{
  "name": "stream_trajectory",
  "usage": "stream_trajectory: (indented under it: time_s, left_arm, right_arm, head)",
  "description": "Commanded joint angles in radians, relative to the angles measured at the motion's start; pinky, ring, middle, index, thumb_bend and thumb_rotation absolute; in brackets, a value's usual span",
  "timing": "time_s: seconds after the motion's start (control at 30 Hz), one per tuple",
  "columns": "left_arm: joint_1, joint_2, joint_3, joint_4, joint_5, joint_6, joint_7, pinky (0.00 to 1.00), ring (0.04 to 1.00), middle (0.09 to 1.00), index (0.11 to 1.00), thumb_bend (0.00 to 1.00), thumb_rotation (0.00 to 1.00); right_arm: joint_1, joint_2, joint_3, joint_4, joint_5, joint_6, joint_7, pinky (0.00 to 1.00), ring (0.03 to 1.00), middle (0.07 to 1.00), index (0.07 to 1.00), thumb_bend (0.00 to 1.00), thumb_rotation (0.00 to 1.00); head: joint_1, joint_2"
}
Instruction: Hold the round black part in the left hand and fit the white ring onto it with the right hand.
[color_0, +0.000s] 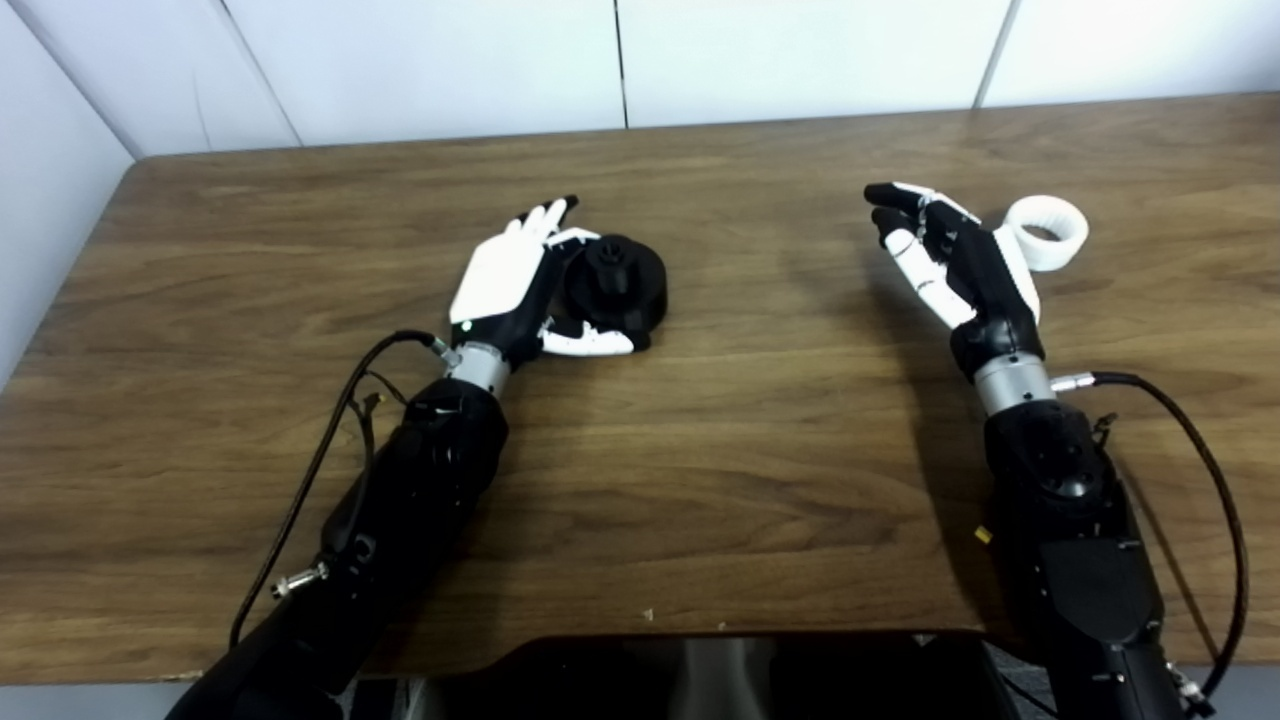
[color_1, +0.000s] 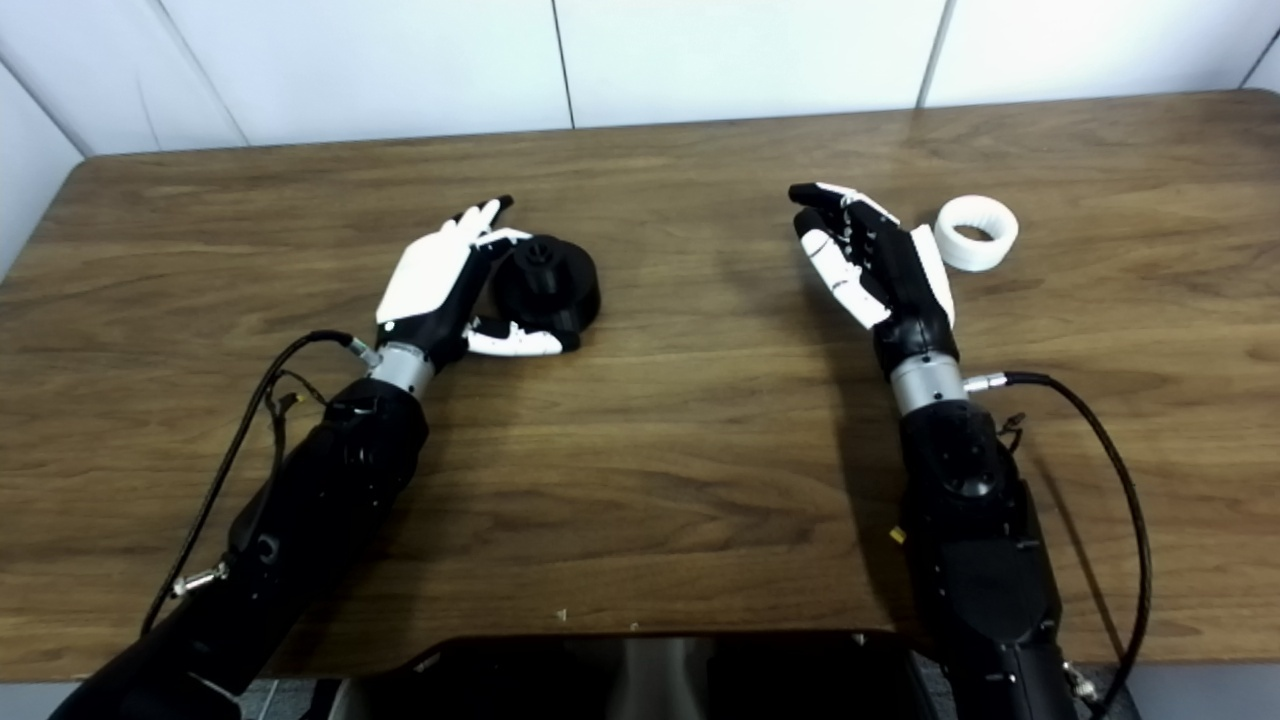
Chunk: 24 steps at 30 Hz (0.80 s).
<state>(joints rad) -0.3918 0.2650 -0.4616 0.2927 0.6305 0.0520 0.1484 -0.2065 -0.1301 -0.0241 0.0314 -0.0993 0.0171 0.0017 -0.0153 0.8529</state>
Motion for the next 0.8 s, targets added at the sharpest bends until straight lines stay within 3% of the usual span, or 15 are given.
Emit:
stream_trajectory:
  time_s: [0.0,0.77]
  left_arm:
    - [0.011,-0.010,-0.032,-0.022,0.032,-0.027,-0.052,1.00,1.000,1.000,0.702,1.00,0.44]
    - [0.057,-0.023,-0.095,-0.083,0.068,-0.107,-0.115,1.00,1.000,1.000,0.688,1.00,0.43]
  right_arm:
    - [-0.029,-0.002,-0.007,-0.037,0.004,-0.035,-0.007,0.78,0.814,0.811,0.728,0.48,0.64]
    - [-0.026,0.004,-0.004,-0.041,-0.002,-0.028,-0.017,0.80,0.811,0.811,0.725,0.48,0.65]
  head:
    - [-0.001,0.000]
    - [-0.015,0.000]
